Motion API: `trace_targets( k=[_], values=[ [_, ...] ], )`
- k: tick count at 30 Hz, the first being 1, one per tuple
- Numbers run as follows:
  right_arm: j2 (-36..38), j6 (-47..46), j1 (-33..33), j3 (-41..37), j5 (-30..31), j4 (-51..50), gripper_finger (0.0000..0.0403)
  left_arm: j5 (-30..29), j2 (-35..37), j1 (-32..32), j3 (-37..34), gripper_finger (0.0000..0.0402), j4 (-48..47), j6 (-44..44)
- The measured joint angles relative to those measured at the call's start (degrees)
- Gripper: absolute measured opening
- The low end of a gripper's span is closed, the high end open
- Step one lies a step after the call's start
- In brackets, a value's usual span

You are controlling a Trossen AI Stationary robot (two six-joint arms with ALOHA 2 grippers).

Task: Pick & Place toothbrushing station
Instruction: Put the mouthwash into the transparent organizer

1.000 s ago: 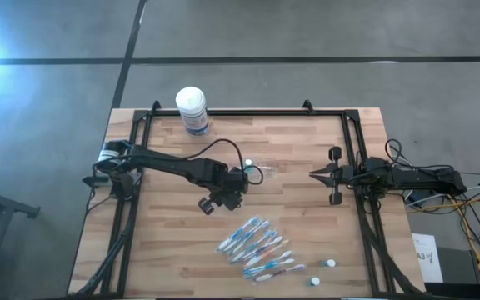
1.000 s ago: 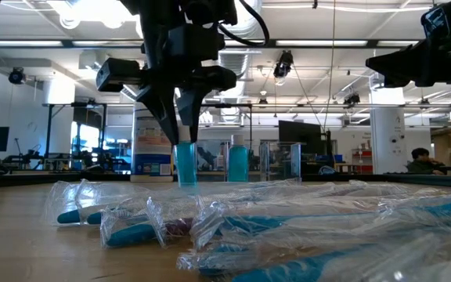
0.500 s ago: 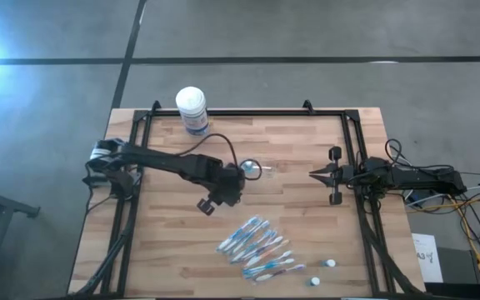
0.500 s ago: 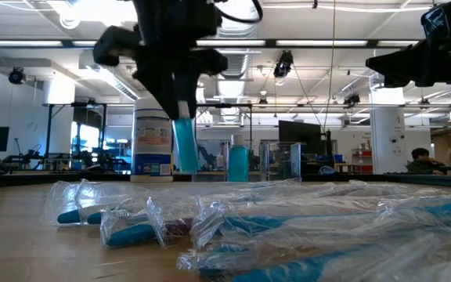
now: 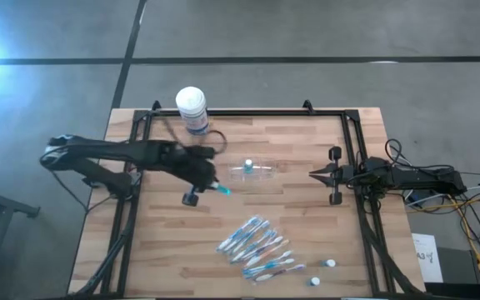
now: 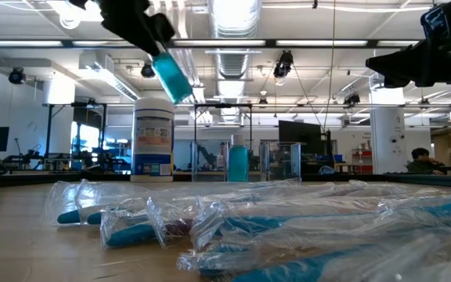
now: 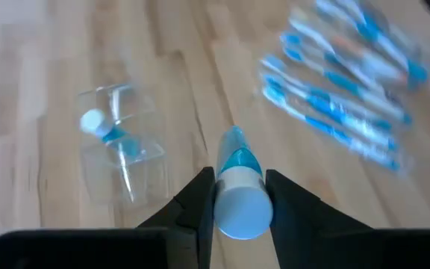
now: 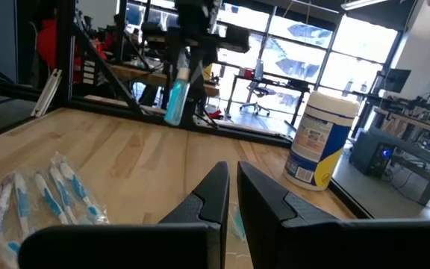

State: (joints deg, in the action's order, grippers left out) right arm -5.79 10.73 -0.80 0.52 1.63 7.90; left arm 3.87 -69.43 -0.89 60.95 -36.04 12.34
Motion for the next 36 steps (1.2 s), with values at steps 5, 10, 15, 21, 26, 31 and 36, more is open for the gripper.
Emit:
trace_targets(
  k=[5,10,15,21,26,31,36],
  values=[
    [0.01,0.0,0.0,0.01,0.0,0.02,0.0028,0.01,11.43,0.44,-13.4,0.0098,12.59,-9.7],
    [0.01,0.24,0.0,0.01,0.0,0.07,0.0028,-0.14,19.07,0.44,-25.03,0.0098,24.12,-19.38],
    [0.01,0.24,0.0,0.01,0.0,0.15,0.0028,-1.05,22.92,0.44,-35.11,0.0098,35.5,-23.62],
    [0.01,0.0,0.02,0.01,0.0,0.15,0.0028,-2.9,25.77,0.44,-42.86,0.0098,40.36,-24.49],
    [-0.01,0.02,0.02,0.01,0.02,0.15,0.0028,-2.9,27.23,0.44,-46.14,0.0098,43.79,-23.82],
    [0.01,0.02,0.02,0.01,0.02,0.13,0.0028,-2.88,28.05,0.44,-48.51,0.0098,46.75,-23.25],
    [0.01,-0.11,0.02,0.01,0.02,0.13,0.0028,-2.88,28.17,0.44,-50.16,0.0098,48.65,-24.04]
  ],
)
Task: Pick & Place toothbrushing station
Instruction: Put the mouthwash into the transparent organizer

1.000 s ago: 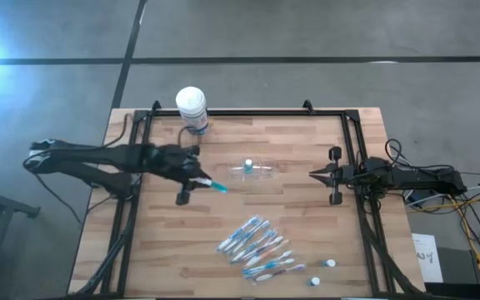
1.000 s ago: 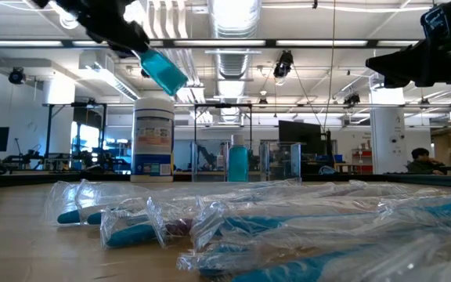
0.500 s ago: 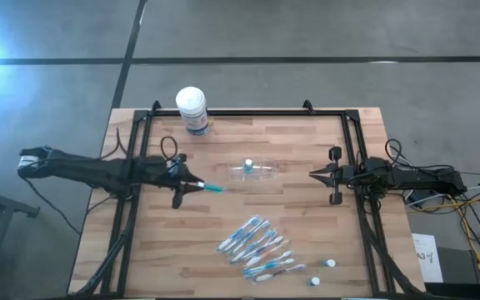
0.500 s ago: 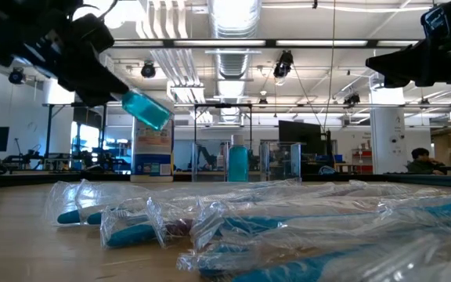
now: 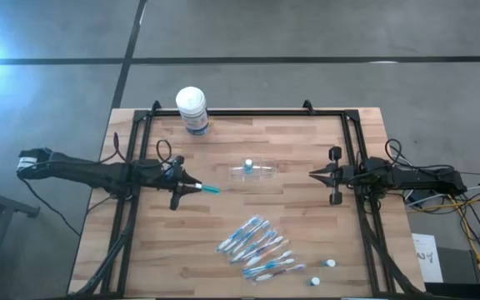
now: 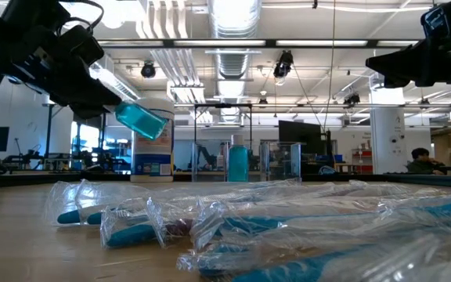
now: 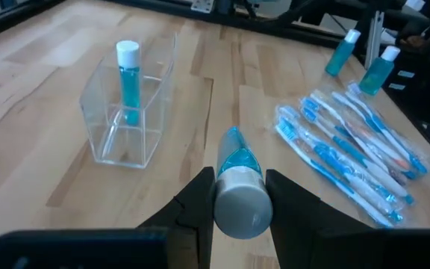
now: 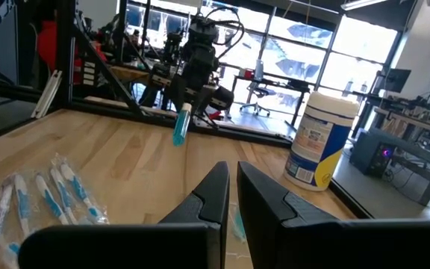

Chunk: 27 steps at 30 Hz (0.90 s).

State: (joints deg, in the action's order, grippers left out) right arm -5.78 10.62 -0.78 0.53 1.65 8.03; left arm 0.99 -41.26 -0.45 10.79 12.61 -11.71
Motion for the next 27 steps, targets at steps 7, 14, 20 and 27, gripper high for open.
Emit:
trace_targets(
  k=[7,14,20,27],
  values=[
    [-0.02,-1.54,0.0,0.01,-0.02,-0.2,0.0028,-0.79,-0.14,0.0,1.6,0.0098,0.18,0.21],
    [-0.07,-2.94,0.0,0.01,-0.02,-0.33,0.0028,-3.53,-2.2,0.01,11.64,0.0098,-7.74,2.81],
    [-0.07,-3.15,0.0,0.0,-0.02,-0.25,0.0028,-8.05,-10.98,0.02,30.29,0.0098,-25.72,2.85],
    [-0.07,-3.15,0.0,0.01,-0.02,-0.38,0.0028,-12.63,-29.19,0.09,54.45,0.0098,-45.45,3.58]
  ],
)
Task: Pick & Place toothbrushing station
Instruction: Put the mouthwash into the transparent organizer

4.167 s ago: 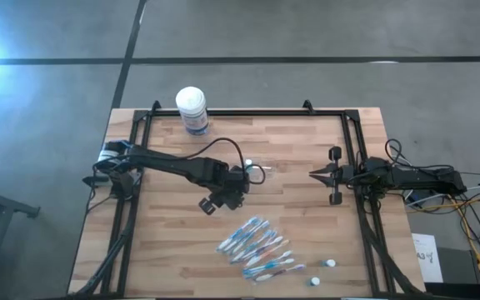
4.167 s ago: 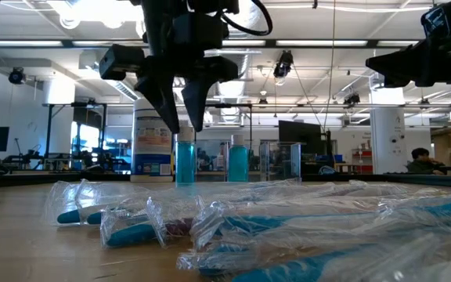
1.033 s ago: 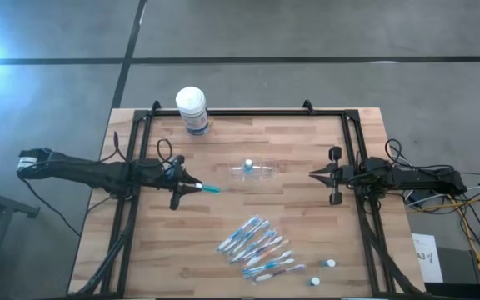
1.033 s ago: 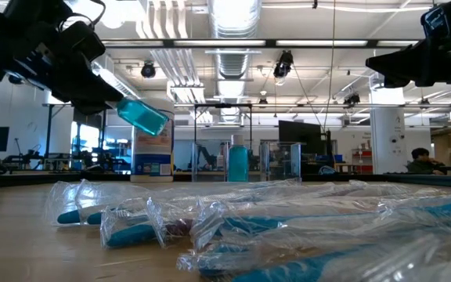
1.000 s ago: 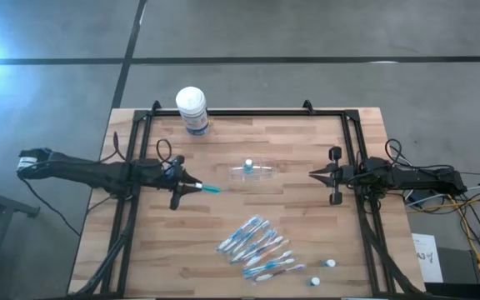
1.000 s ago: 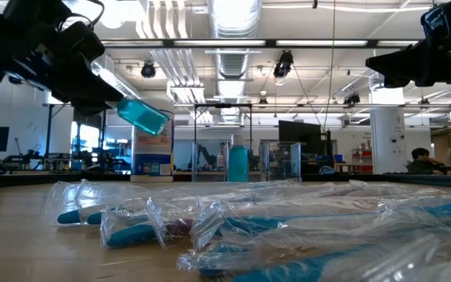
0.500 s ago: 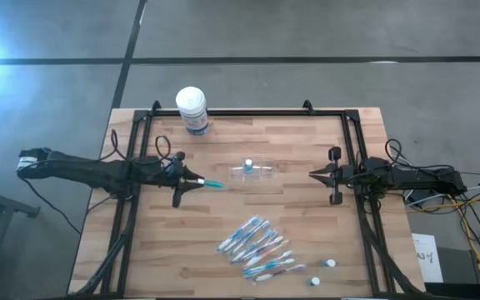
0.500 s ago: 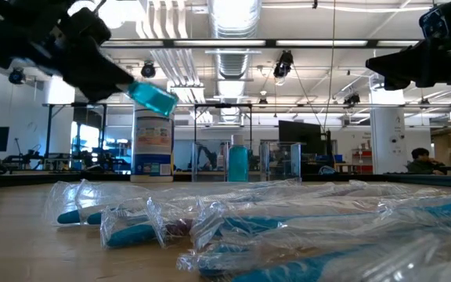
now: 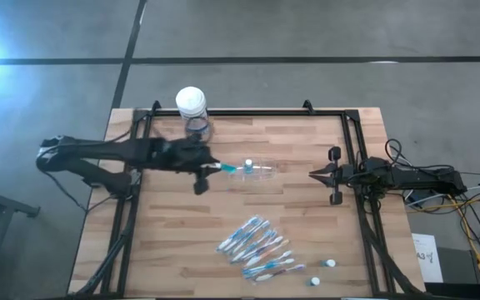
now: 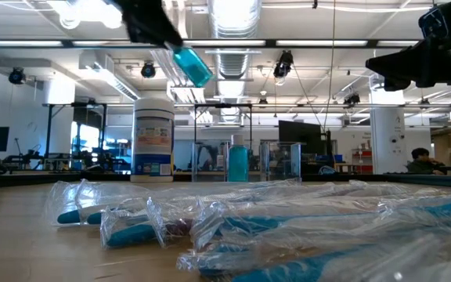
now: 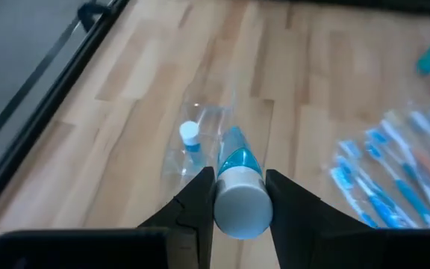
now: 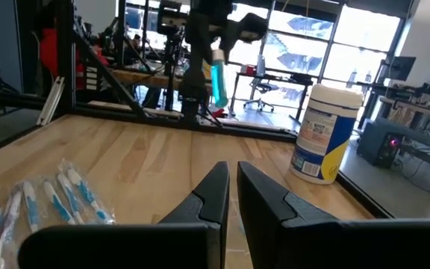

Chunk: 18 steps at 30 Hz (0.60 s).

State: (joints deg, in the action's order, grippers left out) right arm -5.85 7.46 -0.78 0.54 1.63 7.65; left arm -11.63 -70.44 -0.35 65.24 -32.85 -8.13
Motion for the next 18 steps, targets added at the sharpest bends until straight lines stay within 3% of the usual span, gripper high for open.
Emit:
trace_targets(
  k=[9,18],
  values=[
    [0.02,0.0,0.0,0.0,0.0,-0.19,0.0028,-0.15,-22.87,0.29,24.9,0.0098,-13.78,2.4],
    [0.02,0.0,0.0,0.0,0.0,-0.2,0.0028,-0.01,-38.17,1.47,38.42,0.0098,-20.09,3.56]
  ],
)
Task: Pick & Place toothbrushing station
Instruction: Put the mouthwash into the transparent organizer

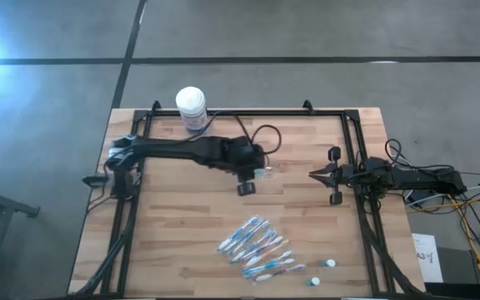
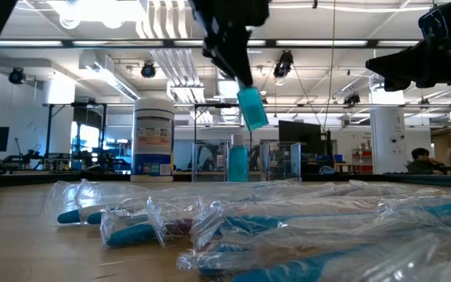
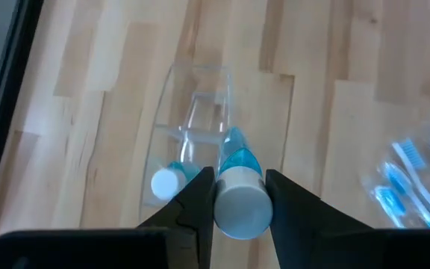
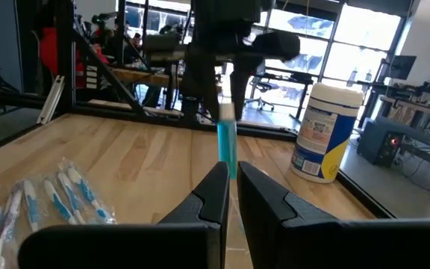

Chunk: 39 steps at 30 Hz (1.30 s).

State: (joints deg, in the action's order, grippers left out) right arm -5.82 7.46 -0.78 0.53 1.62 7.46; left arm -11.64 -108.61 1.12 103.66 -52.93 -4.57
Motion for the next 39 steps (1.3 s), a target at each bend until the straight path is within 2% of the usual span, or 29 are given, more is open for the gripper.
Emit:
trace_targets(
  k=[7,19,28,39],
  values=[
    [0.0,0.0,-0.02,-0.02,-0.02,-0.01,0.0028,-0.21,-3.95,1.82,3.17,0.0098,-3.45,0.02],
    [-0.19,0.01,-0.02,0.0,-0.01,0.01,0.0028,0.44,-4.86,2.92,1.78,0.0098,-4.43,-1.24],
    [-0.26,0.02,-0.02,0.0,0.0,0.01,0.0028,0.49,-4.92,3.9,-1.74,0.0098,-3.72,-1.76],
    [-0.26,2.92,0.0,0.0,0.06,0.58,0.0028,4.54,-4.92,5.38,-5.91,0.0098,0.6,-1.32]
  ],
)
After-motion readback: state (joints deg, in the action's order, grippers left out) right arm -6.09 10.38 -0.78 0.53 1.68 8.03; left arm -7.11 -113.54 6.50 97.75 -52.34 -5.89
